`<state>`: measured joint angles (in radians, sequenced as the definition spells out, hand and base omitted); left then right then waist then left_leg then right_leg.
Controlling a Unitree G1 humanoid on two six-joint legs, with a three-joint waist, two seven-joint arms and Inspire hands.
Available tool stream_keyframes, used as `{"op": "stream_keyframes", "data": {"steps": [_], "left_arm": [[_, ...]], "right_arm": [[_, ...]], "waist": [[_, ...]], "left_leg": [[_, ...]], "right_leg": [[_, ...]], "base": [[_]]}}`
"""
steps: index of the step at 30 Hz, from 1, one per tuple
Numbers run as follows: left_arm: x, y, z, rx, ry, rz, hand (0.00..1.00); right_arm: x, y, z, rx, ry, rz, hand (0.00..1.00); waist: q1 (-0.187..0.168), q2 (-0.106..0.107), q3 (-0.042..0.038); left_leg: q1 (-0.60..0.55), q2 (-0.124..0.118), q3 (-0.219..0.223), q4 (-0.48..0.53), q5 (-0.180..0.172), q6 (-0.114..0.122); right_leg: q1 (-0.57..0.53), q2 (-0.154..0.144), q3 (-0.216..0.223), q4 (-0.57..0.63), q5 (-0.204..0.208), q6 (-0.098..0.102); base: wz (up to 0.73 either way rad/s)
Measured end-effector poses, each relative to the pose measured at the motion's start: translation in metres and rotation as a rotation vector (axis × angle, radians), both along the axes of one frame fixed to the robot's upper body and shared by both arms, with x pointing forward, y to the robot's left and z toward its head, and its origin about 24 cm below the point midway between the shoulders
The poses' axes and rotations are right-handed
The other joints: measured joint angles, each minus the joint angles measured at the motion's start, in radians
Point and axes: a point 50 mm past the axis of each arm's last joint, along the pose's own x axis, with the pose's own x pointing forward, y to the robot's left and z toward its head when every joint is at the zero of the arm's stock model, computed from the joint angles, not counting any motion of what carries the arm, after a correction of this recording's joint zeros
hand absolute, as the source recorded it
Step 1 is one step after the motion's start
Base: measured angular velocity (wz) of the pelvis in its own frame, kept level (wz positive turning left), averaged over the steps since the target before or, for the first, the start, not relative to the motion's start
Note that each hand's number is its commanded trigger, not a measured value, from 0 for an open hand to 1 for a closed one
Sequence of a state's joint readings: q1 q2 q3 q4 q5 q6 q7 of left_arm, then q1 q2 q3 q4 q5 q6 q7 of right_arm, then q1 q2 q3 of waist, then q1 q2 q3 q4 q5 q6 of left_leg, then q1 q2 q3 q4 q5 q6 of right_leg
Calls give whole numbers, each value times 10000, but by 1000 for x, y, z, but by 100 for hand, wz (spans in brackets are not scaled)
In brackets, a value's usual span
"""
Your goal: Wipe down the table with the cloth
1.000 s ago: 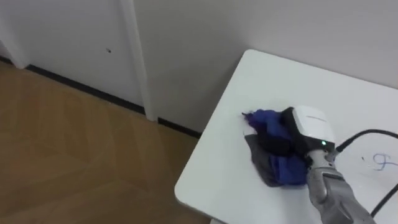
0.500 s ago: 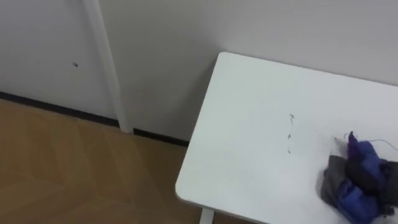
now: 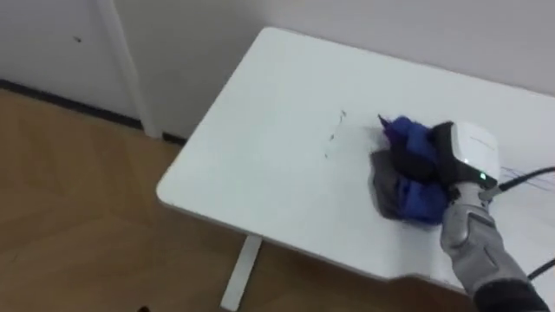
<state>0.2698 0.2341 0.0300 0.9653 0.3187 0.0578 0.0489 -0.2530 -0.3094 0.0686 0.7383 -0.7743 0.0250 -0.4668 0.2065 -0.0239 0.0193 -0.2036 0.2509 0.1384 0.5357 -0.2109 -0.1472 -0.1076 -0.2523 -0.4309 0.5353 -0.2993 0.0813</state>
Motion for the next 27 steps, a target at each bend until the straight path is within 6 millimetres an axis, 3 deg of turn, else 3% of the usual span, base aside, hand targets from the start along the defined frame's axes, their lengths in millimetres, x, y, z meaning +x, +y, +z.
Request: {"op": "stream_keyframes", "data": {"steps": [2,3,4,5,6,7,9,12,15,16,18,19,20,23,25,27], "left_arm": [[-24,2,0,81,591,264,0],[-28,3,0,88,692,307,0],[-36,2,0,76,886,367,0],[-47,1,0,31,1114,433,0],[-52,1,0,1,1238,463,0],[-61,1,1,-85,1463,563,0],[-65,1,1,-129,1512,818,0],[-52,1,2,-278,921,1026,0],[-24,-2,1,-391,236,822,0],[-11,-2,2,-398,-102,686,0],[2,-4,2,-424,-387,509,0],[8,-5,1,-474,-425,402,0],[11,-6,0,-505,-412,312,0],[13,-11,-1,-600,-321,54,0],[12,-10,-1,-649,-287,281,0],[6,-7,-1,-632,-131,479,0]], "right_arm": [[-8,-6,-1,124,-146,-16,100],[-10,-9,-2,143,-147,-9,100],[-16,-13,-5,102,-37,18,100],[-18,-13,-7,131,-9,110,100],[-19,-13,-7,138,-21,151,100],[-20,-12,-7,169,-80,248,100],[-26,-14,-11,164,-72,212,100],[-28,-13,-12,123,-103,279,100],[-20,-9,-9,-182,2,378,100],[-15,-4,-8,-400,146,547,100],[-5,9,-6,-506,374,881,100],[4,22,-2,-770,428,1386,100],[13,35,4,-1121,350,2074,100],[37,60,27,-1312,-446,3079,100],[48,62,39,-1022,-796,3087,100],[52,57,41,-670,-765,2782,100]], "waist": [[-162,69,-10],[-149,129,-7],[-81,294,-26],[-73,398,-25],[-67,484,-29],[-68,612,-102],[-135,750,-162],[-213,683,-193],[-70,455,-153],[-61,298,-103],[78,174,-116],[267,43,-48],[404,-40,-34],[559,-4,-1],[662,19,46],[807,37,25]], "left_leg": [[221,-948,85,103,-145,449],[392,-1123,102,-2,-183,515],[839,-1369,126,-426,-220,582],[1289,-1443,143,-973,-222,589],[1521,-1442,141,-1243,-219,593],[1891,-1444,143,-1706,-213,603],[2271,-1450,145,-2056,-212,603],[2506,-1561,133,-2356,-198,624],[2468,-1707,32,-2394,-197,655],[2462,-1789,-11,-2394,-210,678],[2471,-1848,15,-2460,-251,746],[2443,-1883,16,-2491,-267,770],[2372,-1882,-1,-2483,-273,779],[2071,-1883,-436,-2314,-286,807],[1877,-1895,-727,-2372,-255,912],[1790,-1913,-962,-2405,-223,954]], "right_leg": [[131,190,224,-75,-211,-218],[238,293,283,-192,-198,-253],[383,531,618,-442,-169,-339],[501,741,891,-664,-107,-438],[562,850,1039,-767,-79,-479],[628,1005,1284,-881,-49,-518],[823,1092,1386,-1005,-41,-520],[887,1042,1472,-1036,-37,-463],[712,924,1610,-965,52,-389],[626,834,1634,-828,58,-377],[483,819,1858,-622,79,-347],[315,776,1876,-487,93,-336],[204,802,1933,-518,166,-345],[287,862,1683,-928,394,-279],[359,900,1457,-1243,539,-252],[539,980,1346,-1636,690,-204]], "base": [[67],[23],[-8],[-24],[-43],[-41],[-27],[-10],[-17],[-19],[-36],[-42],[-34],[25],[47],[40]]}}
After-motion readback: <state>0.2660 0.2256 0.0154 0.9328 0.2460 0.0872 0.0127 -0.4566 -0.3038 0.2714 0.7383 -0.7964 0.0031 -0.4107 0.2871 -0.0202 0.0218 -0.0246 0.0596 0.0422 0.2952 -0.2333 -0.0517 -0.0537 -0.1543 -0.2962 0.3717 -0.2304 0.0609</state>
